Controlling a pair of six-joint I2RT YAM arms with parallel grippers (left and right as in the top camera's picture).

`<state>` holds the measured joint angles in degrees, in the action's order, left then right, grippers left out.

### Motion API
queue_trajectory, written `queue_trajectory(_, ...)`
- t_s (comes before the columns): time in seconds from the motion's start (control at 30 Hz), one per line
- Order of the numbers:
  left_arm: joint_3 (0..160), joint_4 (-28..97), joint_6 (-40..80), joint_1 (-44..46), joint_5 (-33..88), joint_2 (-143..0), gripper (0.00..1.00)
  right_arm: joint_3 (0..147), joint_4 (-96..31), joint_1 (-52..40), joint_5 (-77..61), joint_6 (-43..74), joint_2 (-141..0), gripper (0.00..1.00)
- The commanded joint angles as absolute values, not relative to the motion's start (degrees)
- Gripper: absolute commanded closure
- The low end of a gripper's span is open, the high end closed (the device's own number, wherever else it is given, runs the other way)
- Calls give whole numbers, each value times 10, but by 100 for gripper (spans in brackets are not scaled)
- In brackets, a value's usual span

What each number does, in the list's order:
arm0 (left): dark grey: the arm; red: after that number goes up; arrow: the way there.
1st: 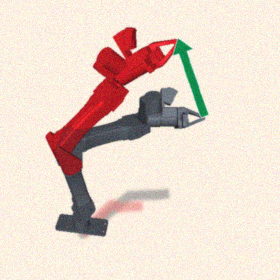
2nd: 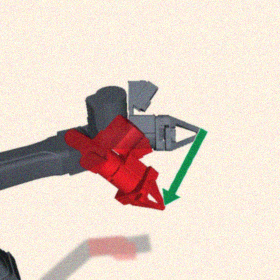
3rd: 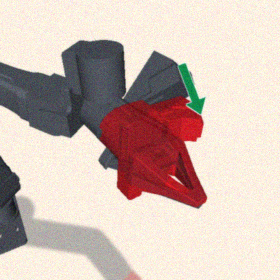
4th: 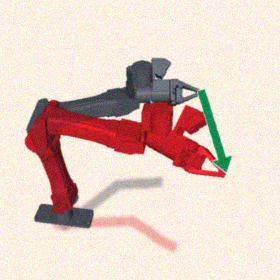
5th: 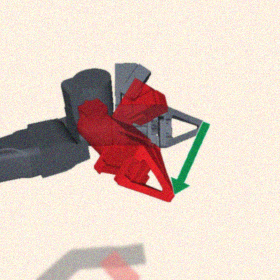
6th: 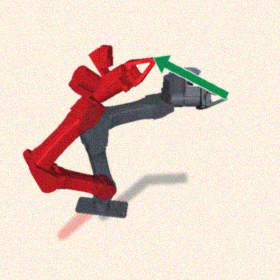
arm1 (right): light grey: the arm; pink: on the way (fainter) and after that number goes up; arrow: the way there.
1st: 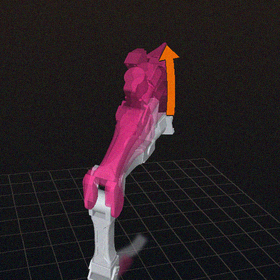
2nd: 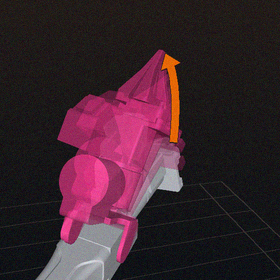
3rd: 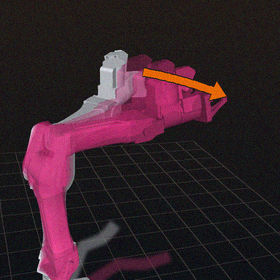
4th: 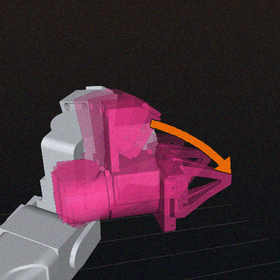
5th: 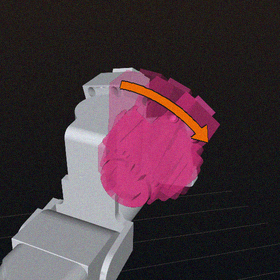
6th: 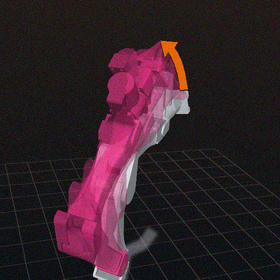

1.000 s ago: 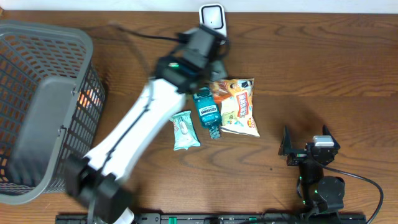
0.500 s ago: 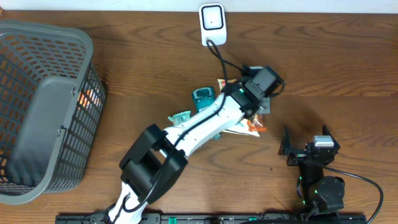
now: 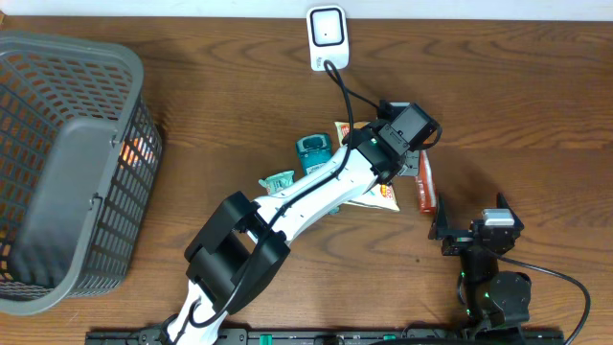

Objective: Scan the item barcode
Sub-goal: 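Carry the red candy bar right and drop it beside the snack bag, then reach into basket and grasp the small orange box with left gripper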

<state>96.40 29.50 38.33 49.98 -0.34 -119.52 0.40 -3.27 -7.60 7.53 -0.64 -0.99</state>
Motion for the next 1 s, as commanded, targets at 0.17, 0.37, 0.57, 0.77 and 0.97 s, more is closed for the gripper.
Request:
queue_trajectory(0.17, 972, 328, 279, 451, -61, -1076, 26, 3, -35, -79, 80, -9, -8, 1)
queue_trajectory(0.37, 972, 345, 211, 339, -93, -940, 23, 3, -34, -79, 80, -9, -8, 1)
queue_trajectory(0.57, 973, 357, 185, 199, -102, -816, 23, 3, -35, -79, 80, -9, -8, 1)
queue_trajectory(0.77, 973, 412, 260, -24, -102, -762, 23, 3, -35, -79, 81, -9, -8, 1)
queue_trajectory(0.97, 972, 532, 305, -227, -70, -811, 21, 3, -34, -79, 80, -9, -8, 1)
